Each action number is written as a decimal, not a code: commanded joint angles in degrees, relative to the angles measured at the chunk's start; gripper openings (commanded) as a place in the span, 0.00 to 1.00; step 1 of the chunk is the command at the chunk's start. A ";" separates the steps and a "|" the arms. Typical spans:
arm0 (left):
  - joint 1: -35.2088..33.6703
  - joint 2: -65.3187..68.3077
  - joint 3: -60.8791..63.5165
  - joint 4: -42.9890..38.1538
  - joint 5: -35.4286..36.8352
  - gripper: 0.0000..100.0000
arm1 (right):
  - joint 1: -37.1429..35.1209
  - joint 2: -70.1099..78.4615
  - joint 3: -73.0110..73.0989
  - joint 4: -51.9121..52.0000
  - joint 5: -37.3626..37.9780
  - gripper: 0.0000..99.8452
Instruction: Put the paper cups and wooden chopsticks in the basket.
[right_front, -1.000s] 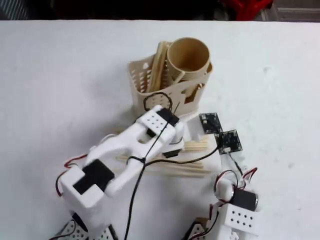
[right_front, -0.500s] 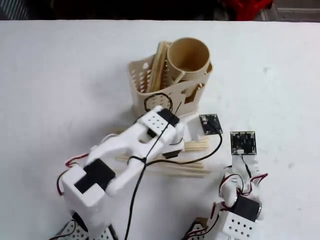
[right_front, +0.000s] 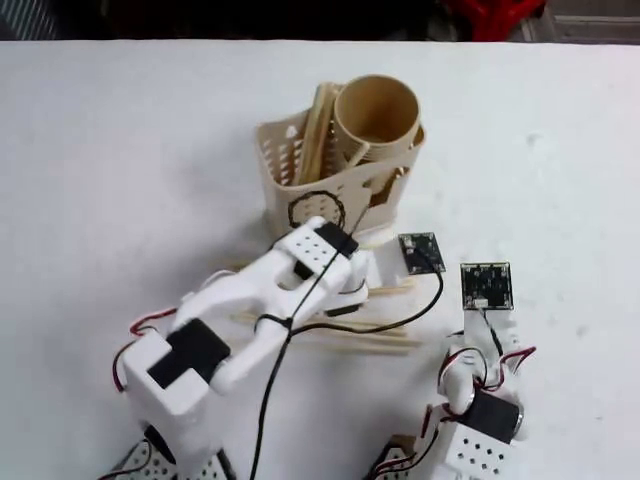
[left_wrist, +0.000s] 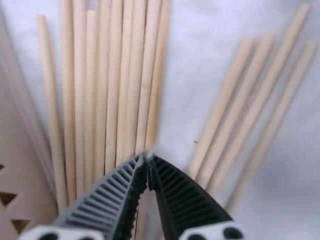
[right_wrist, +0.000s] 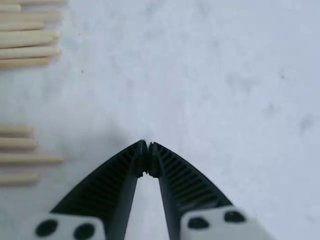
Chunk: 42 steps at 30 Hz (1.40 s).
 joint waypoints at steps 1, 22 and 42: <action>0.04 -1.10 -0.35 -0.26 0.00 0.02 | 0.22 0.04 0.53 0.48 -0.53 0.02; -4.53 -3.47 -0.88 -0.88 -0.35 0.14 | 0.22 0.04 0.53 0.48 -0.53 0.02; -4.70 6.20 -15.82 10.37 -0.35 0.02 | 0.22 0.04 0.53 0.48 -0.53 0.02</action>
